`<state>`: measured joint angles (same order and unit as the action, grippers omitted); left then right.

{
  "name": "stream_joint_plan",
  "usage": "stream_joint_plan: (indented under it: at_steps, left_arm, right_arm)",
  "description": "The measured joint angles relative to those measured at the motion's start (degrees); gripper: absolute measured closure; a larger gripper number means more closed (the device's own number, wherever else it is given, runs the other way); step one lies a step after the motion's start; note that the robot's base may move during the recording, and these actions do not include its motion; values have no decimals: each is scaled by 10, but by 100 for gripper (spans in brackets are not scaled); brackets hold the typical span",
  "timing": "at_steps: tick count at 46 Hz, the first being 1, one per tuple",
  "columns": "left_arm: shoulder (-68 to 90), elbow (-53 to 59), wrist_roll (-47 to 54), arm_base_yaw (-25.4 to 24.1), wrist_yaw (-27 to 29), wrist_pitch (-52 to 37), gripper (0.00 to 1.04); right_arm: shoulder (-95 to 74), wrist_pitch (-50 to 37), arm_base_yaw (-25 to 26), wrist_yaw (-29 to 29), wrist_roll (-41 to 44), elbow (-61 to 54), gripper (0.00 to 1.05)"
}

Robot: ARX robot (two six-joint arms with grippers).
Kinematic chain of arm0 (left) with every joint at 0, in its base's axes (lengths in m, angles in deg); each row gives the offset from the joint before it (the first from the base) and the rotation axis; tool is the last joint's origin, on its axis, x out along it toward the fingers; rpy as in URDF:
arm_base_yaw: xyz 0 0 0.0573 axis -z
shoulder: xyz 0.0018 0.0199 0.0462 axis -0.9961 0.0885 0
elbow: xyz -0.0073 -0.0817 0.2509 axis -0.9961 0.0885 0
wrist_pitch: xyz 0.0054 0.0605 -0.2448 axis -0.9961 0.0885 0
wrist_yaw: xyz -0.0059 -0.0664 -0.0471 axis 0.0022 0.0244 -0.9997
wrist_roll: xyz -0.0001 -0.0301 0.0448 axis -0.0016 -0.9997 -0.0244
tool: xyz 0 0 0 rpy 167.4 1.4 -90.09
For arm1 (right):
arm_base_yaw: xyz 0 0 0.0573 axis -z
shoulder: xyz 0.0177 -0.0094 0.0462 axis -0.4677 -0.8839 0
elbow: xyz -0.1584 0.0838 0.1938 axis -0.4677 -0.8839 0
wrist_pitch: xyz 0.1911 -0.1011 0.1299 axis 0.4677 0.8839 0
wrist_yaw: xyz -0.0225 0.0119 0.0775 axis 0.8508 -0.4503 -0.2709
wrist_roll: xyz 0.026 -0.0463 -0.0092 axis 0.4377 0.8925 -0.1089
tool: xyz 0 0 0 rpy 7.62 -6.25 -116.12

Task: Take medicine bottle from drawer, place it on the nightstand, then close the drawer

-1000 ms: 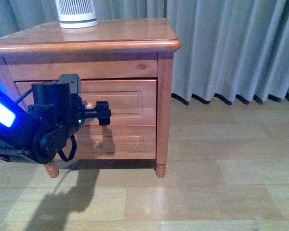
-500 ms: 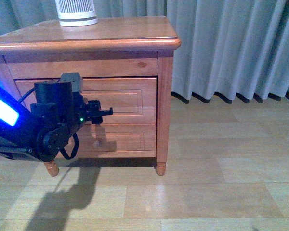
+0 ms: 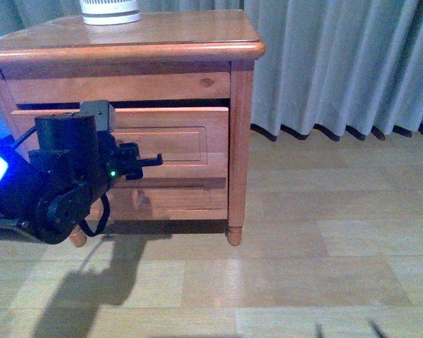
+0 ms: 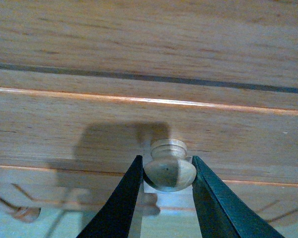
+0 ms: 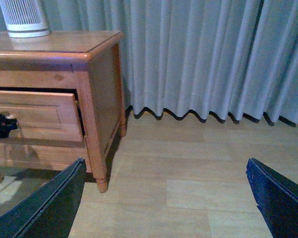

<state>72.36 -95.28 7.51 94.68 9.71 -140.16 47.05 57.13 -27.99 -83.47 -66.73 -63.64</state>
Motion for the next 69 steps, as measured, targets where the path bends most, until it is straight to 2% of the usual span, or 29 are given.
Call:
stream_joint_plan:
  at_steps: [9, 18, 26, 34, 43, 50, 55, 57, 69]
  left_arm:
    - [-75, 140, -7, 9, -5, -26, 80]
    - [-186, 295, -18, 27, -9, 10, 80]
    - [-227, 363, -15, 37, -4, 15, 80]
    - [-241, 380, -10, 40, -3, 24, 80]
    - [-247, 407, 13, 45, -30, 37, 53]
    - [-291, 424, 26, 30, -32, 38, 21]
    - [-328, 433, 34, 13, -32, 33, 8]
    - [-342, 437, 40, 7, -33, 30, 5]
    - [-450, 475, 68, -52, -64, 16, 7]
  right_arm:
    - [0, 0, 0, 0, 0, 0, 7]
    - [0, 0, 0, 0, 0, 0, 7]
    - [0, 0, 0, 0, 0, 0, 7]
    - [0, 0, 0, 0, 0, 0, 7]
    - [0, 0, 0, 0, 0, 0, 7]
    - [0, 0, 0, 0, 0, 0, 7]
    - [0, 0, 0, 0, 0, 0, 7]
    - [0, 0, 0, 0, 0, 0, 7]
    - [0, 0, 0, 0, 0, 0, 7]
